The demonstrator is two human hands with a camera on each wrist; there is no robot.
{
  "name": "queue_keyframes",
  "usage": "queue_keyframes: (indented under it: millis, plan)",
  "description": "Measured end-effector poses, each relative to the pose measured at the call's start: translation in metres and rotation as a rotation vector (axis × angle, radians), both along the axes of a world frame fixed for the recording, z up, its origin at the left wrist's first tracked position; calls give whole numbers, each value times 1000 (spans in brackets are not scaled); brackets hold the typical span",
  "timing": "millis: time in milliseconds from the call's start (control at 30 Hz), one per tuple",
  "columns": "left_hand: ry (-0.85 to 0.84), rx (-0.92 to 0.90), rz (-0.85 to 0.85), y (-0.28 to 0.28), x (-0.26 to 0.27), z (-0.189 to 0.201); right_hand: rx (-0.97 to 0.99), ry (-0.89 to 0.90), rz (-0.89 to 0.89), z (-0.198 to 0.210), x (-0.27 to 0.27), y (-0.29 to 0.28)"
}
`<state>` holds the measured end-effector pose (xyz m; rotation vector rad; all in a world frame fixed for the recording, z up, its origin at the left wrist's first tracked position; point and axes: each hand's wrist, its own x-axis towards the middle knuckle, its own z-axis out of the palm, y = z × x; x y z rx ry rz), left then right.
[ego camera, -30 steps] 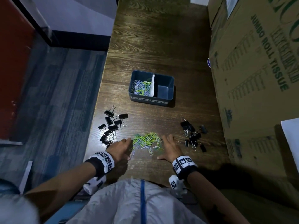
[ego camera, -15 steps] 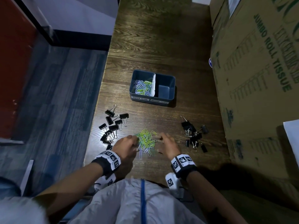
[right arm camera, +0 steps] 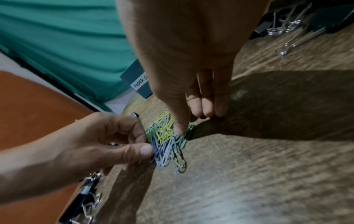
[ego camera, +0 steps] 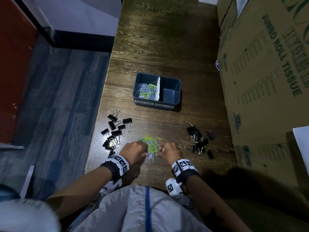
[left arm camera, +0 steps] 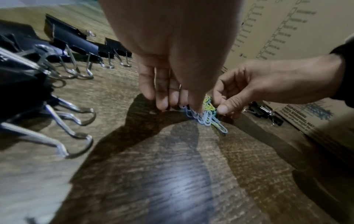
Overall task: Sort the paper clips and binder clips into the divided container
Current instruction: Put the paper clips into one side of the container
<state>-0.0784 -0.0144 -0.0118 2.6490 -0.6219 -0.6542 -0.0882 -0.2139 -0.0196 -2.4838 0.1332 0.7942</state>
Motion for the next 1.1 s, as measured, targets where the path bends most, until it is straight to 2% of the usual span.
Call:
queue_keyframes:
  millis: [67, 167, 367, 600, 767, 900, 1100]
  plan:
    - [-48, 18, 62, 7, -2, 0, 4, -77, 2, -1, 0, -9]
    - [36, 100, 84, 12, -3, -7, -128, -78, 133, -3, -2, -18]
    - [93, 170, 45, -15, 1, -14, -265, -84, 363, 0, 1, 17]
    - [61, 114, 24, -23, 15, -13, -211, -164, 199, -3, 10, 23]
    - [40, 39, 61, -20, 16, -8, -199, -203, 164, 1, 17, 26]
    - [44, -11, 65, -13, 20, 1, -174, -169, 124, 7, 23, 20]
    - [25, -200, 202, 1, 34, 7, -133, -87, 24, 4, 32, 7]
